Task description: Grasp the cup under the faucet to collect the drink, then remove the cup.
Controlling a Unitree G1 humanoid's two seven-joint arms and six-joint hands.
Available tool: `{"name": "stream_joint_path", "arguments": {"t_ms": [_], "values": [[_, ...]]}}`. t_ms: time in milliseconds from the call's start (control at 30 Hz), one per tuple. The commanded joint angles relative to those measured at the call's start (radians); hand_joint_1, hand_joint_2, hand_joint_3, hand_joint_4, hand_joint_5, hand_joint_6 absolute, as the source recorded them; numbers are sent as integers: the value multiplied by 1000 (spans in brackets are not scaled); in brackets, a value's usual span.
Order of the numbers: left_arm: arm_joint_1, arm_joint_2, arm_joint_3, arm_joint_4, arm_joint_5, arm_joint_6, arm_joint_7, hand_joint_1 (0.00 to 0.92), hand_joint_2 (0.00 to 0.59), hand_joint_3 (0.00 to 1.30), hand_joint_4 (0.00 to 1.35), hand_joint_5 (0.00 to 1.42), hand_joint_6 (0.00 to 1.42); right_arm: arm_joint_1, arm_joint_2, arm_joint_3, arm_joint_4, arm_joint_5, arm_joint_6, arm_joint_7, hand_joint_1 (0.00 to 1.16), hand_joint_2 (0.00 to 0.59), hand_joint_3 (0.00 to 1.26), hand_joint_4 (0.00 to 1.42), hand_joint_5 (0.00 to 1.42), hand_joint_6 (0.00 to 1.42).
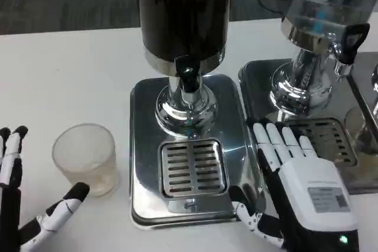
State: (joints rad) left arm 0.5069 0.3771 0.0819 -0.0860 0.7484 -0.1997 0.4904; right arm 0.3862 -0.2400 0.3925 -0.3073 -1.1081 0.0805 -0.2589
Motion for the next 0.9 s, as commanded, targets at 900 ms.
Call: {"name": "stream_joint_path", "arguments": {"t_ms": [900], "values": [[-370, 84, -53, 719, -242, -434, -16, 18, 0, 0, 0, 0, 0, 21, 39, 29, 13, -11, 60, -49, 523, 363, 0, 0, 0, 33]]}}
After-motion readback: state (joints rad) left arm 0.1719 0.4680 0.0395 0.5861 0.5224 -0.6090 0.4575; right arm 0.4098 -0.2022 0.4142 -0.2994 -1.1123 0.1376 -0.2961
